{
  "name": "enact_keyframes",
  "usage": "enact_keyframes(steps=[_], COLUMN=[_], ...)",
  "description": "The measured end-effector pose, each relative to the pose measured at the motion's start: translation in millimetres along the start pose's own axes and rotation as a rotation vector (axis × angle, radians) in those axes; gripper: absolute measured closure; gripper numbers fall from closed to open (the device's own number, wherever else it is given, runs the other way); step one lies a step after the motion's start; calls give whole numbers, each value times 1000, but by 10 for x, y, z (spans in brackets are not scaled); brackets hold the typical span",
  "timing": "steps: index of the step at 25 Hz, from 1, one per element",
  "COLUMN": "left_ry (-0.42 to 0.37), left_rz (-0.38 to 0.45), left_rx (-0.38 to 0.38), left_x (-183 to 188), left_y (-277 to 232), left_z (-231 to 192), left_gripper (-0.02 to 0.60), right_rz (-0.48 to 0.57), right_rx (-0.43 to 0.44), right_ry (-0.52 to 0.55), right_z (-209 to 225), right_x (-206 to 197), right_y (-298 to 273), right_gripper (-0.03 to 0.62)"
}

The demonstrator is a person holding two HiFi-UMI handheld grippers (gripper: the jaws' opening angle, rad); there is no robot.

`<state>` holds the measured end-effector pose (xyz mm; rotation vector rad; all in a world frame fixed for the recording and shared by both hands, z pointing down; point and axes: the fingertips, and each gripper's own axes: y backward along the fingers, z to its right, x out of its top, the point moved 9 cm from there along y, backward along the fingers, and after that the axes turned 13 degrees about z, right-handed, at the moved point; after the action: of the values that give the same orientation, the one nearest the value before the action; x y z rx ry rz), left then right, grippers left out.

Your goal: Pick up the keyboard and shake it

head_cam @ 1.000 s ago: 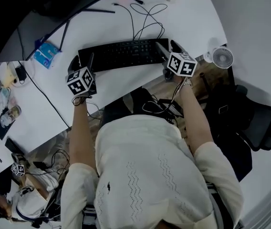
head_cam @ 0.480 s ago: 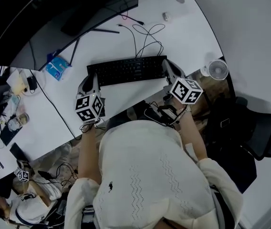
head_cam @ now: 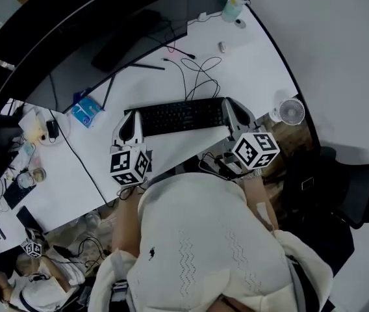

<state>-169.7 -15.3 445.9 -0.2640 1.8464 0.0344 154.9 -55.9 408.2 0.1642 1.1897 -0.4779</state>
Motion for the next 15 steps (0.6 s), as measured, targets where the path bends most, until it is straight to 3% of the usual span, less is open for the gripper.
enact_keyframes(steps=[11,15], left_ry=[1,-25], left_rz=[226,254], left_rx=[-49,-37], left_x=[846,1105], left_y=[89,138], left_z=[185,208], left_gripper=[565,565], right_rz=[111,156], right_rx=[103,155], right_ry=[-12,18], right_z=[-294,-415], right_x=[677,932], right_y=[126,66], right_gripper=[594,594])
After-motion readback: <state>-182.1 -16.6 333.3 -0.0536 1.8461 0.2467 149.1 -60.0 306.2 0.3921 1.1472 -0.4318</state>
